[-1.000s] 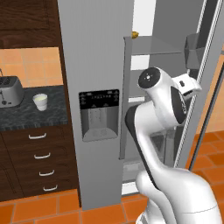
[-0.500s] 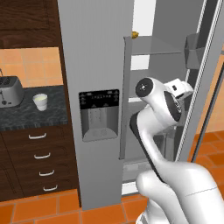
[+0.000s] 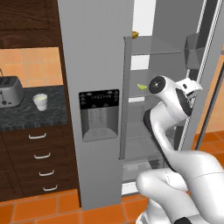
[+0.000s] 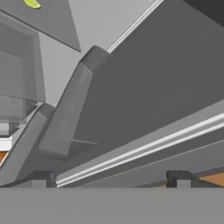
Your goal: Grab a lemon wedge from the fridge and one ice cube from the ice bowl, and put them in the glass of lemonade.
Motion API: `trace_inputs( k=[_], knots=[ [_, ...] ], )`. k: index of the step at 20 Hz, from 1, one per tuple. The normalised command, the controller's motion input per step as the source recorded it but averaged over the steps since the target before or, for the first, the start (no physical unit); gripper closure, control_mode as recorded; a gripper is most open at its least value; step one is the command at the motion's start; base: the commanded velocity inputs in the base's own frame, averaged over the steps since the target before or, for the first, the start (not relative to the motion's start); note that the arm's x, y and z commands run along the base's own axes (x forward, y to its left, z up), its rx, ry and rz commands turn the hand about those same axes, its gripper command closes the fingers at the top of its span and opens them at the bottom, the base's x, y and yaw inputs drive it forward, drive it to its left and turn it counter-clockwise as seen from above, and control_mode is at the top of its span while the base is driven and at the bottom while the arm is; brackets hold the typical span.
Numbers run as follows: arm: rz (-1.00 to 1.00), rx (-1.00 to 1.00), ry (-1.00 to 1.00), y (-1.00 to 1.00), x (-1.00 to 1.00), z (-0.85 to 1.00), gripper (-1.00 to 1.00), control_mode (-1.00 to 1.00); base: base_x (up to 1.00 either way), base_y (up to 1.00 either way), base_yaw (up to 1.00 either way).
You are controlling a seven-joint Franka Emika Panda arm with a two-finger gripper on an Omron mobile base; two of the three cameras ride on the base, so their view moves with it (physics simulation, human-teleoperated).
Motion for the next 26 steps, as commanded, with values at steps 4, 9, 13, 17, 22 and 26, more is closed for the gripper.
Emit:
trace_inputs(
  k=[4,9,13,17,22,26],
  knots=[
    [-0.01,0.00,0.00,-0.60,0.00,-0.22,-1.00,-1.00,0.00,0.00,0.00],
    [0.00,0.00,0.00,-0.53,0.00,-0.05,-1.00,-1.00,0.00,0.00,0.00],
    [0.00,0.00,-0.01,-0.16,-0.17,-0.01,-1.00,-1.00,0.00,0.00,0.00],
    [-0.02,-0.05,-0.05,-0.40,-0.08,-0.07,-1.00,-1.00,0.00,0.00,0.00],
    [-0.06,-0.02,-0.03,-0.87,0.11,-0.03,-1.00,-1.00,0.00,0.00,0.00],
    [-0.06,0.00,0.00,-0.73,0.27,0.00,-1.00,-1.00,0.00,0.00,0.00]
  ],
)
